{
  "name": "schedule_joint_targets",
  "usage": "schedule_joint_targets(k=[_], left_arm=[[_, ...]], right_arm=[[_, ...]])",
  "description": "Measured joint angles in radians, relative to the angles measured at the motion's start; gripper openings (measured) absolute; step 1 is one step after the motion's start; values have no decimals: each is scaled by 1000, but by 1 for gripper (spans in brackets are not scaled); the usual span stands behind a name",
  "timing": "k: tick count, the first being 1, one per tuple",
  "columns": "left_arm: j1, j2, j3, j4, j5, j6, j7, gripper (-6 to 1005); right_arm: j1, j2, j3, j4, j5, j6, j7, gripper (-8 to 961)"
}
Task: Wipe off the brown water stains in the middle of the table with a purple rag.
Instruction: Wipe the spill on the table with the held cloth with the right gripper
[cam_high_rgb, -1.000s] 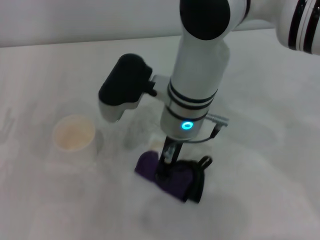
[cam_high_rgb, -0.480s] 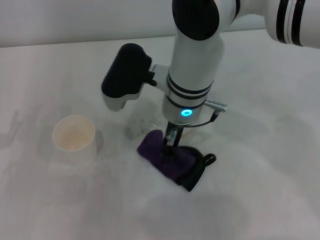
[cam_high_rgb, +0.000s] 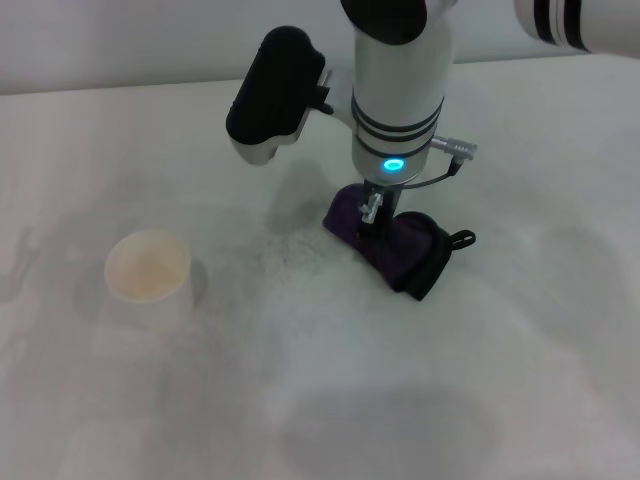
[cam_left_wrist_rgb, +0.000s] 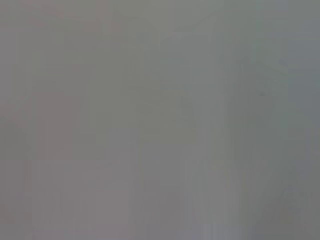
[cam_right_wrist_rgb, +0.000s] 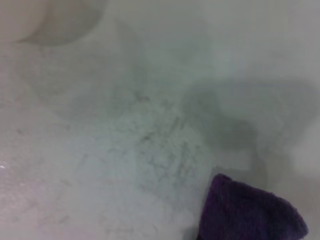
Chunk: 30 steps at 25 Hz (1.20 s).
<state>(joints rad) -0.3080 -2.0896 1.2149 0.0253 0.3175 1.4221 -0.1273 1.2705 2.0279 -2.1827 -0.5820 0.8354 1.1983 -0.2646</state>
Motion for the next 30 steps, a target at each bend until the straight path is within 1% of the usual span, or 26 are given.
schedule_joint_targets(k=[2,5,9,13,16,21,23,25,28,30], left_arm=[[-1,0,0,1,1,0,0,849],[-3,0,0,1,2,0,0,849],[-4,0,0,1,3,0,0,849],[-5,-1,0,1,3,0,0,849],[-5,0,0,0,3,0,0,849],[-5,2,0,-2,3,-6,3,849],[-5,2,0,-2,3,-9,3,849],[-5,2,0,-2,3,-9,4,850],[-3,2,0,-2,3,-9,4,850],[1,2,0,-2,2,-8,4,850]], right_arm=[[-3,0,16,2,-19,7,0,111],[-17,0,13,-15,-17,15,0,111],[-56,0,3,-97,10,32,-5,111],[-80,0,-18,-170,109,58,-47,111],[-82,0,-25,-201,208,85,-86,111],[-81,0,-45,-266,292,114,-110,112],[-77,0,-65,-271,327,114,-124,112],[-69,0,-84,-253,325,99,-121,112],[-52,0,-102,-190,268,64,-89,112],[-46,0,-94,-152,223,50,-72,112]])
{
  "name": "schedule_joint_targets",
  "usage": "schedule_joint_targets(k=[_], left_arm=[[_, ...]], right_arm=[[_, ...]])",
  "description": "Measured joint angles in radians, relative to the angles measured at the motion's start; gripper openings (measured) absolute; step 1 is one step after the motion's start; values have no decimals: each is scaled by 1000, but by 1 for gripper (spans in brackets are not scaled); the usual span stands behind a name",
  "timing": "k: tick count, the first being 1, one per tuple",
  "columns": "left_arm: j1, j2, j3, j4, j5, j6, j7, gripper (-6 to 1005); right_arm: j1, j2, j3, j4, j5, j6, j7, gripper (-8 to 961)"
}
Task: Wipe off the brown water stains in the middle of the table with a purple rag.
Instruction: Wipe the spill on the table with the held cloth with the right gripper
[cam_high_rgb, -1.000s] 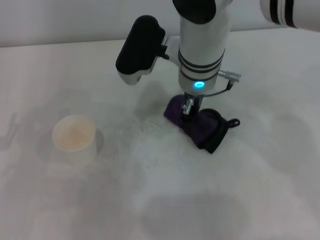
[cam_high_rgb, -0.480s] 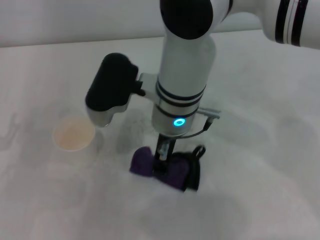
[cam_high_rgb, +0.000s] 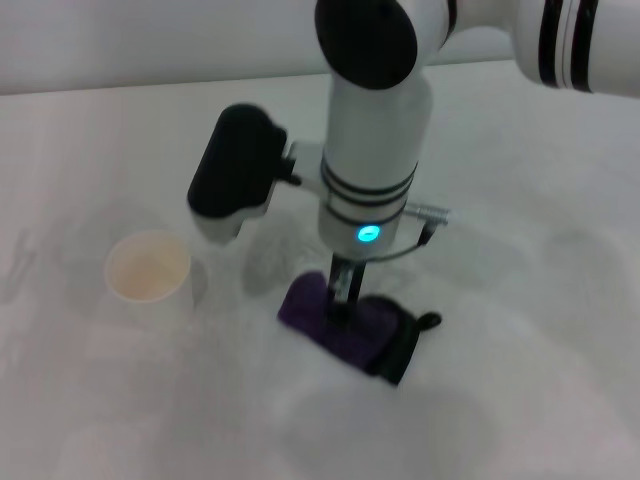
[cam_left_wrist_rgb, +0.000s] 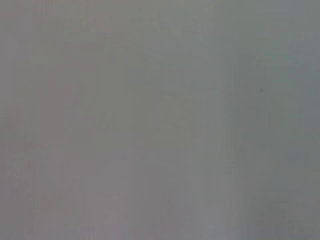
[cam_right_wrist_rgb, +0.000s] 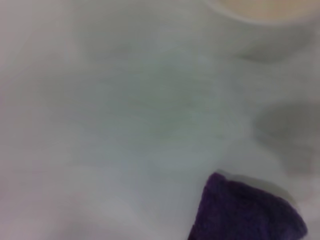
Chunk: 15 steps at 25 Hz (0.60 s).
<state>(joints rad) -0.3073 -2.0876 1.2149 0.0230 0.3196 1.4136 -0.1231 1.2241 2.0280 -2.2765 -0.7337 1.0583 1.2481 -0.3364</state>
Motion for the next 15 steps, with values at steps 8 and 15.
schedule_joint_targets(k=[8,15], left_arm=[[7,0,0,0,-6,-1,3,850],[2,2,0,3,-7,-2,4,851]], right_arm=[[3,0,144,87,-261,14,41,112],[-15,0,167,139,-408,-12,99,112]])
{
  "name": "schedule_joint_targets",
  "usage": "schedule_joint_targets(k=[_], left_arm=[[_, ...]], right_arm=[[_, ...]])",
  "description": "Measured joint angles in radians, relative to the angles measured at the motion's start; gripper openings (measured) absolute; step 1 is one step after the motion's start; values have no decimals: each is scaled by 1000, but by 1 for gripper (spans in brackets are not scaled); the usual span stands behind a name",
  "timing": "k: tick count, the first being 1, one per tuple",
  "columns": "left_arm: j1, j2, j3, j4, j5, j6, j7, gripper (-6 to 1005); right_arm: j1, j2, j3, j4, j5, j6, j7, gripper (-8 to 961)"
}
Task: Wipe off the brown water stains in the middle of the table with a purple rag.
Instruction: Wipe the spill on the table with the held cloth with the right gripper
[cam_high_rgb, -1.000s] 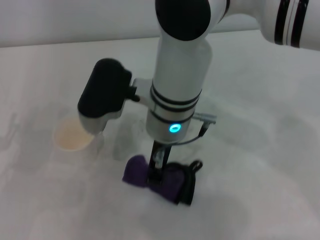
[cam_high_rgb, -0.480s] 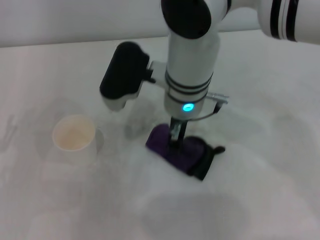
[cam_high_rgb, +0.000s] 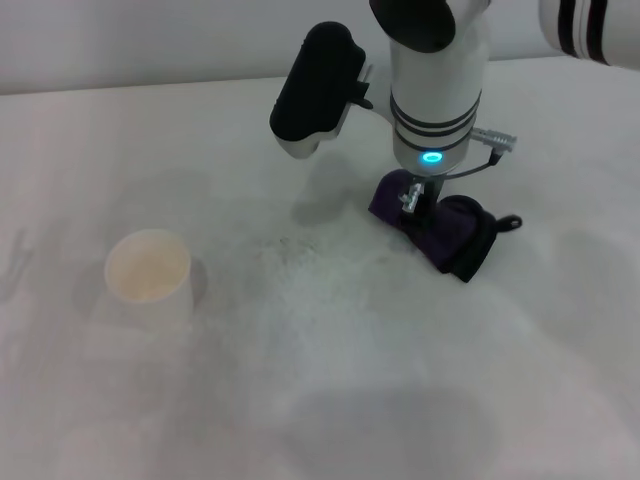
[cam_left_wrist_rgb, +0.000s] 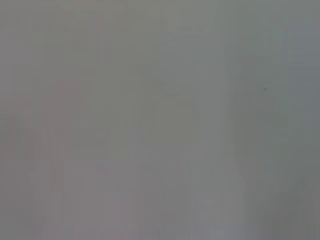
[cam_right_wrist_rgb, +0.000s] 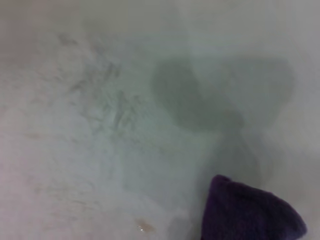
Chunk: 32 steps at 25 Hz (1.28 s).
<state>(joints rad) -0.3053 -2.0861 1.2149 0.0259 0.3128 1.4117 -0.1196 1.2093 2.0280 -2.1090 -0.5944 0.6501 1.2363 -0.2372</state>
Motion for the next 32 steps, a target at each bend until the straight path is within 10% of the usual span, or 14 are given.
schedule_joint_targets(k=[19,32], left_arm=[[-11,2,0,0,3,-1,0,851],[3,2,-6,0,-2,-1,0,851]], right_arm=[[-17,0,-74,-139,475,99,-219,107],[-22,-6,78,-29,136,37,-123,110]])
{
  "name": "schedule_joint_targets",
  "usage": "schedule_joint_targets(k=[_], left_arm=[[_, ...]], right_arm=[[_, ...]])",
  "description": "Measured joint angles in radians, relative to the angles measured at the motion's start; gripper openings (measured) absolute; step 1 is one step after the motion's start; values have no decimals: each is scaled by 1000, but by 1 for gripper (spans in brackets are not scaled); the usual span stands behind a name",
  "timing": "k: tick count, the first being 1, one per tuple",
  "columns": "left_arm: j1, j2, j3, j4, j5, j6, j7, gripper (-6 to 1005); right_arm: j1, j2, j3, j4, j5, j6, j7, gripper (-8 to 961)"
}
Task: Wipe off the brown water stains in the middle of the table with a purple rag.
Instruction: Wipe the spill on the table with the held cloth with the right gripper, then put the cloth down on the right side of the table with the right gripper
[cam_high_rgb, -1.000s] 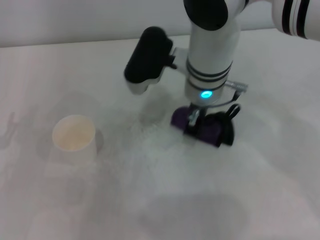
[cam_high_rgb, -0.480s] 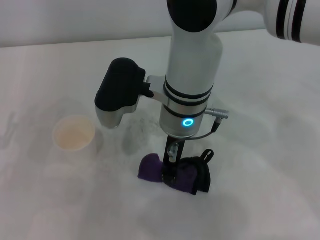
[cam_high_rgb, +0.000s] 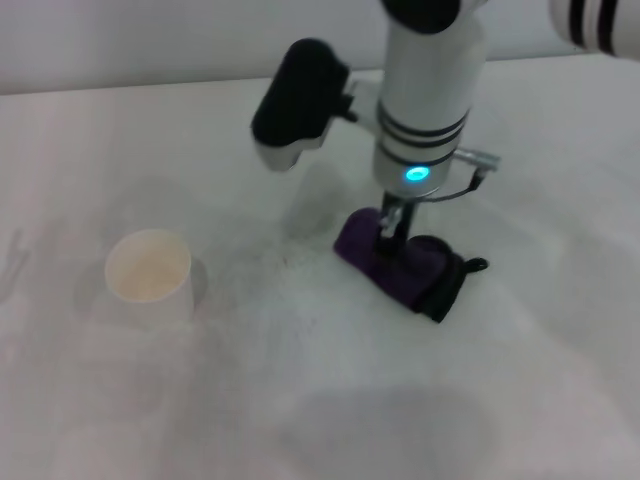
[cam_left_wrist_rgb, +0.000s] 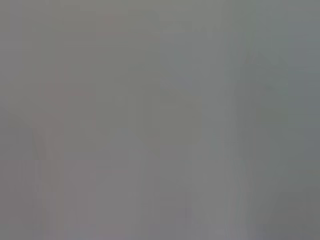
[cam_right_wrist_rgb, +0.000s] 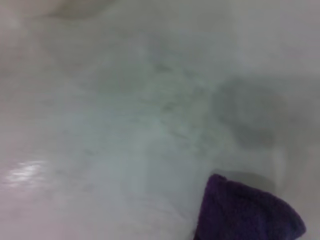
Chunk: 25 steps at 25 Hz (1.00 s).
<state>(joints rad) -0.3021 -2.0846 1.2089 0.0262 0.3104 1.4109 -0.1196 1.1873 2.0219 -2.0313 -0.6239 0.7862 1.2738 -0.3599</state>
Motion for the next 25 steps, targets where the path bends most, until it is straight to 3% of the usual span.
schedule_joint_targets(k=[14,18,25], left_arm=[[-13,5,-2,6,-4,-9,3,850],[-21,6,-2,9,-5,-18,15,850],[-24,7,-2,13,-5,-18,33,850]], right_arm=[[-251,-14,605,-132,-486,125,-91,113],[-292,-18,690,-139,-530,106,-124,114],[-334,-17,738,-155,-539,74,-150,115]])
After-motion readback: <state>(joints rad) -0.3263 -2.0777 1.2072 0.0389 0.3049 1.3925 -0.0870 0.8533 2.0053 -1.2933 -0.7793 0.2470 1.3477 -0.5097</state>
